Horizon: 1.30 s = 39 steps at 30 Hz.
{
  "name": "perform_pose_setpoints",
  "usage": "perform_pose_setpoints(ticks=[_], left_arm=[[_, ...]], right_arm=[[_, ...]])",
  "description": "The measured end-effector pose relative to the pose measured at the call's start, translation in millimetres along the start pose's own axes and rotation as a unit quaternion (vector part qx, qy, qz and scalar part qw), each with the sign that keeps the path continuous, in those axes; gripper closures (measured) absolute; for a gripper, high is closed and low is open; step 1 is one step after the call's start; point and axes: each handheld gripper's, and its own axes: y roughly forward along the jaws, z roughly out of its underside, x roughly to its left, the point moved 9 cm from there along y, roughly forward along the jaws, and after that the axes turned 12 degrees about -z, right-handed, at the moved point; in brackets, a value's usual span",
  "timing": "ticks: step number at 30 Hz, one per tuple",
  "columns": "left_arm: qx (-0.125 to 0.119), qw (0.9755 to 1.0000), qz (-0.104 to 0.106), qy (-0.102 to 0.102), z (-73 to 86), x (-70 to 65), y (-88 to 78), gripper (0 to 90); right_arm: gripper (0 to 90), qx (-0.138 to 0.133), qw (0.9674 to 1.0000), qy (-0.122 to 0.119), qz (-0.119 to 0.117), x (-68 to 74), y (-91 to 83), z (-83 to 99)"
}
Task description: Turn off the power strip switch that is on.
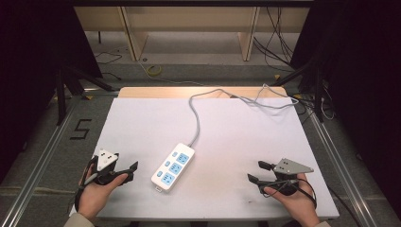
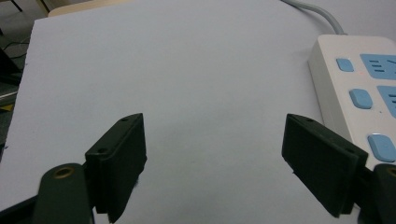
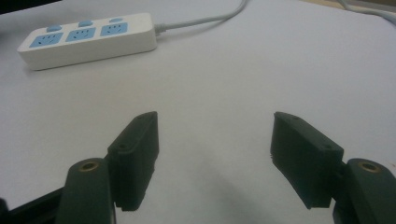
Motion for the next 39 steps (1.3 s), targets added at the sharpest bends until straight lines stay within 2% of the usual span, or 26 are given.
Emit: perform_pose_setpoints(ticks=[6, 8, 10, 13, 14, 17, 20, 30, 39], left_arm=[[-0.004, 1.0, -0.003, -0.003, -1.0, 1.2, -1.7, 24.3], [-0.005, 1.0, -0.005, -0.004, -1.3, 2.0, -2.9, 28.6], [-0.004, 0.9999, -0.013, -0.003, -1.9, 3.4, -4.0, 37.5], [-0.001, 0.9998, -0.019, 0.0, -2.0, 3.6, -5.0, 55.6], [0.006, 0.9996, -0.028, 0.002, -1.2, 4.7, -5.7, 62.7], [0.004, 0.9995, -0.03, -0.007, -2.6, 7.2, -7.2, 79.8], [0.008, 0.9996, -0.026, -0.01, -2.8, 10.6, -9.7, 89.4], [0.005, 0.9996, -0.01, -0.027, -10.2, 9.2, -15.9, 89.6], [0.005, 0.9998, -0.005, -0.019, -14.5, 2.8, -18.8, 89.7]], right_arm=[[33.5, 0.001, 1.0, -0.002, 0.0, 0.9, -0.1, -0.3], [33.5, 0.003, 1.0, -0.001, 0.0, 1.8, 0.0, -0.4], [33.5, 0.003, 1.0, -0.001, -0.002, 2.3, 0.2, -0.5], [33.5, 0.003, 1.0, -0.002, -0.002, 1.9, 0.3, -0.2], [33.5, 0.004, 1.0, -0.001, -0.002, 1.9, 0.2, -0.1], [33.5, 0.003, 1.0, -0.002, -0.002, 1.7, 0.0, -0.2], [33.5, 0.003, 1.0, -0.002, -0.002, 1.8, 0.0, -0.2], [33.5, 0.004, 1.0, -0.003, -0.002, 1.7, 0.2, -0.2], [33.5, 0.004, 1.0, -0.002, -0.002, 1.8, 0.4, -0.1]])
